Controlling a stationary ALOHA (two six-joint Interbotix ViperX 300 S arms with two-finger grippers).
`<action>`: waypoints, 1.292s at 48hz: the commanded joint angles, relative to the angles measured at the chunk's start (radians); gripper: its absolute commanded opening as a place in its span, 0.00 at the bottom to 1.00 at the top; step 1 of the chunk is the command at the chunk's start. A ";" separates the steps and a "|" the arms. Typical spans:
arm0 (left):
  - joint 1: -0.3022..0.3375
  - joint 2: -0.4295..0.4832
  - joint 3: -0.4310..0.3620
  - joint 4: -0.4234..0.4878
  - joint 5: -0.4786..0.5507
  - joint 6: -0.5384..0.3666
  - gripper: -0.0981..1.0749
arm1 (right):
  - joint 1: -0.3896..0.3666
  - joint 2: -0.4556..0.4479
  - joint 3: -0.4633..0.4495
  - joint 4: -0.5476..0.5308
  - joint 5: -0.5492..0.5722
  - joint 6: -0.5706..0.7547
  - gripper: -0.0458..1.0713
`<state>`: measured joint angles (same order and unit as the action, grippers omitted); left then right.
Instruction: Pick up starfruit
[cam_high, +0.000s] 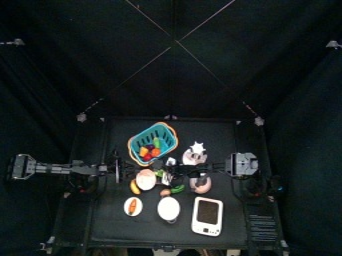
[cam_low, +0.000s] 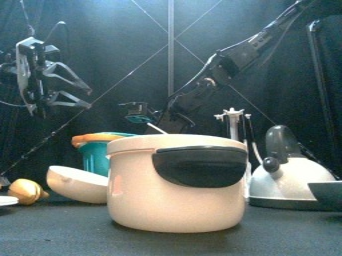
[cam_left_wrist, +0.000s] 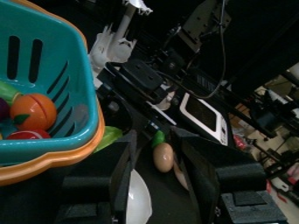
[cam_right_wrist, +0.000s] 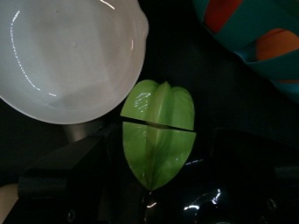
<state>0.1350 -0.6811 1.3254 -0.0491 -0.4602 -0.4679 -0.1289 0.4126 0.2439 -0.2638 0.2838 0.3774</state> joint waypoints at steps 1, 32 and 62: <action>0.002 0.003 -0.011 0.000 -0.003 0.002 0.74 | -0.002 -0.021 -0.015 -0.005 0.003 0.000 0.96; 0.002 0.003 -0.009 -0.002 -0.003 0.002 0.74 | 0.000 -0.035 -0.014 -0.008 0.006 0.002 0.69; 0.002 0.002 -0.008 0.000 -0.003 0.002 0.74 | 0.034 -0.155 0.046 -0.011 0.021 0.002 0.63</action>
<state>0.1335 -0.6811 1.3284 -0.0491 -0.4602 -0.4679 -0.0920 0.3007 0.3007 -0.2730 0.3129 0.3774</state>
